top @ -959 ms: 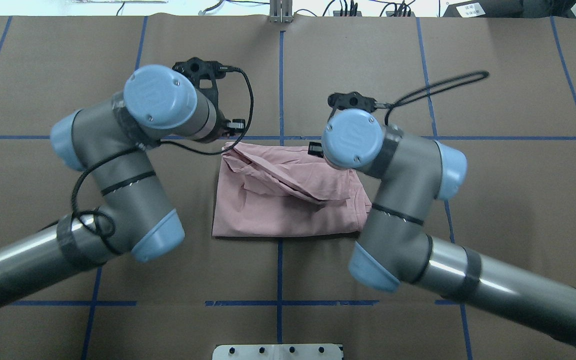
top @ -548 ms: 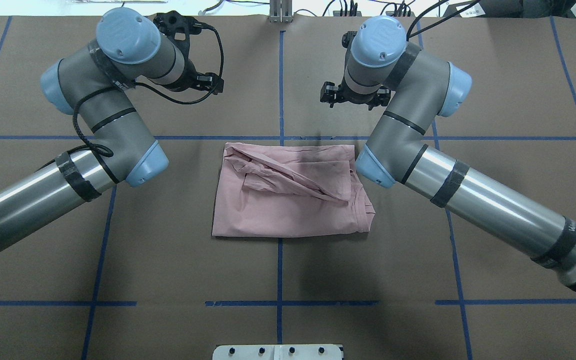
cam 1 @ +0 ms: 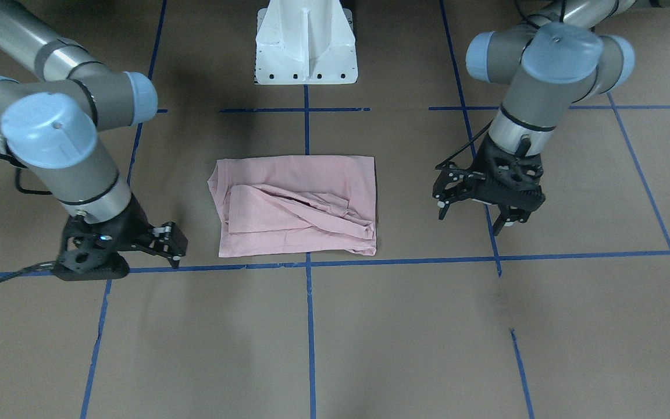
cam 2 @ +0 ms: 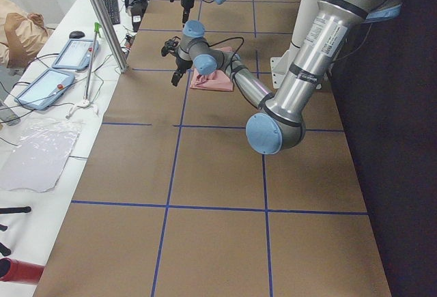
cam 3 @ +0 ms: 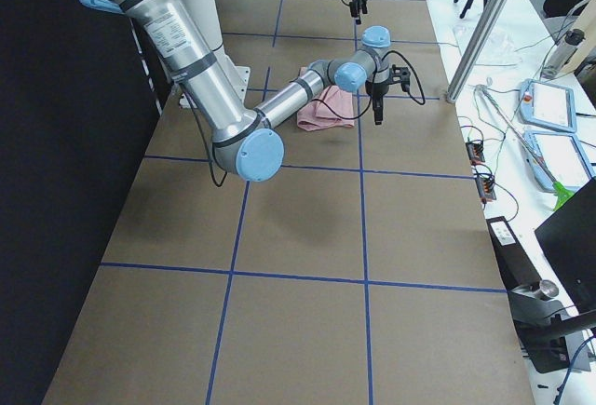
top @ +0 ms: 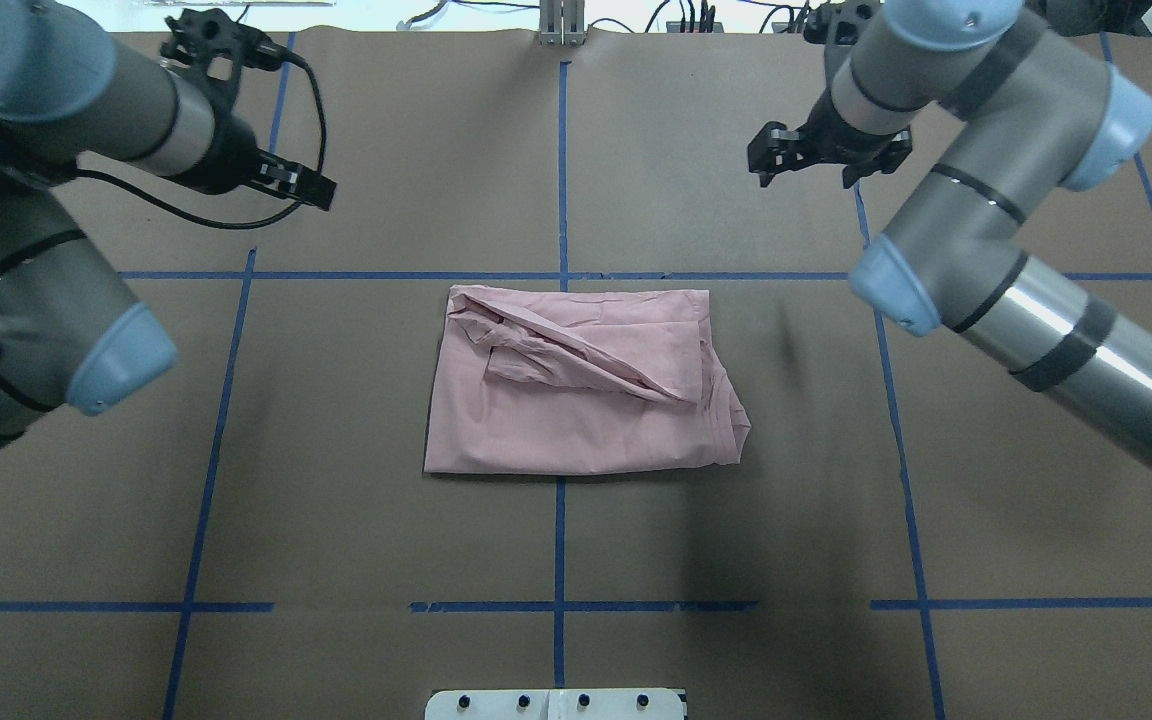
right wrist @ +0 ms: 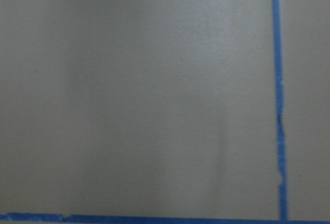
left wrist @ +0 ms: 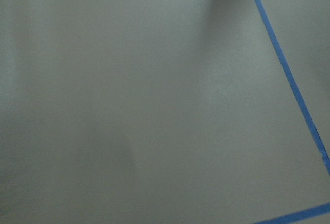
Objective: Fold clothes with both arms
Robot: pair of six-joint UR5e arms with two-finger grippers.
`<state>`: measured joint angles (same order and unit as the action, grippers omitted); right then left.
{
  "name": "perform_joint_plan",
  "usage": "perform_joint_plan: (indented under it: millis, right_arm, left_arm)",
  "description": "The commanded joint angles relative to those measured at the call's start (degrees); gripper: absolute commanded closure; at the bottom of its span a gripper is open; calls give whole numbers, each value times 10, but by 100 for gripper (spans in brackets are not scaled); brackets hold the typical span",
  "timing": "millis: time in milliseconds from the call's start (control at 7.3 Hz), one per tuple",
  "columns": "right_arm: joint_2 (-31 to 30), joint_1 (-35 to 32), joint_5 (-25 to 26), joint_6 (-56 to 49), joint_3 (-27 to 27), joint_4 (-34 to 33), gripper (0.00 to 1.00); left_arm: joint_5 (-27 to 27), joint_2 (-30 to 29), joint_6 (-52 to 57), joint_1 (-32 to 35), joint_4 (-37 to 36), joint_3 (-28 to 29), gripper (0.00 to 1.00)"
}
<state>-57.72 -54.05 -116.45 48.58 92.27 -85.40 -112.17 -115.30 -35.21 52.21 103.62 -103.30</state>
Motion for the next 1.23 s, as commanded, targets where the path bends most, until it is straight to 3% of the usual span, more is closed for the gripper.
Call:
perform_joint_plan:
  millis: [0,274,411,548,822,1096]
  right_arm:
    - [-82,-104,-79,-197,81,-82,0]
    - [-179,-181,-99,-339,80,-75,0]
    - [-246,-195,-96,-350,85,-60,0]
    - [-299,-202,-89,-350,76,-18,0]
    - [-331,-242,-124,-359,70,1,0]
    - [-330,-294,-127,-434,75,-45,0]
  left_arm:
    - [-71,86,199,117,-43,-59,0]
    - [-116,147,373,236,-45,-45,0]
    - [-131,205,369,249,-35,-51,0]
    - [-131,231,351,249,-34,-18,0]
    - [-132,234,350,312,-33,26,0]
    - [-146,247,359,351,-63,40,0]
